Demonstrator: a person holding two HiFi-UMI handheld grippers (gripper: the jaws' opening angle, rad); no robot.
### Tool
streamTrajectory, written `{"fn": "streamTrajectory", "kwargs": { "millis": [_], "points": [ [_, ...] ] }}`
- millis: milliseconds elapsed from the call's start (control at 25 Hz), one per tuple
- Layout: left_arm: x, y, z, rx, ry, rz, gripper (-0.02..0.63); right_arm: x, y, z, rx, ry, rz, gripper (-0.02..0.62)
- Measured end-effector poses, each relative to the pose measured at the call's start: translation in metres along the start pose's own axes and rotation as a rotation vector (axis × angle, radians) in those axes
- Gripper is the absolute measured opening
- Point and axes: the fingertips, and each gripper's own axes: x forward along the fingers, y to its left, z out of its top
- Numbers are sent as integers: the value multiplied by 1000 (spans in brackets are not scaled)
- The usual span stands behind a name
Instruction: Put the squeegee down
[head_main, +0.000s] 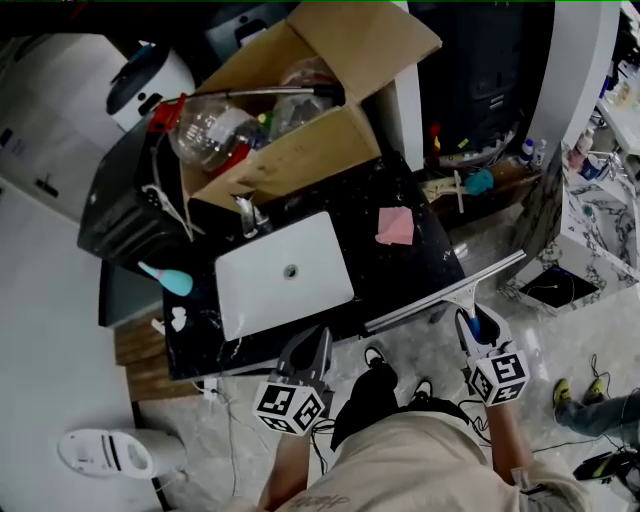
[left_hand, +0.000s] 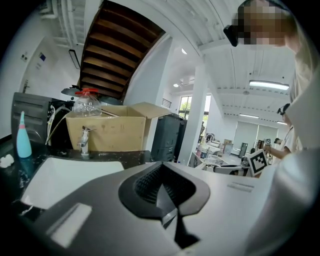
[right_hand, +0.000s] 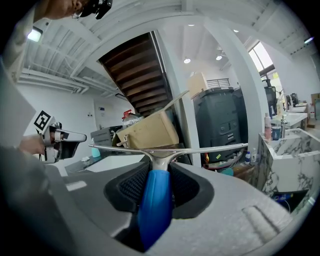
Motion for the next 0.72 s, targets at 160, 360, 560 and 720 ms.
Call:
{"fn": "streamTrajectory", "kwargs": {
  "millis": [160,360,560,720],
  "points": [
    [42,19,16,5,1,-71,14,25,-11,8,6,22,-64,126],
    [88,52,53,30,-43,-138,14,77,-10,36,-24,15,-88,127],
    [116,79,71,18,-68,-181,14,124,-9,57,-90,26,-90,127],
    [132,97,71,19,-53,-202,14,160,-10,53,-126,78,-79,127]
  ]
}}
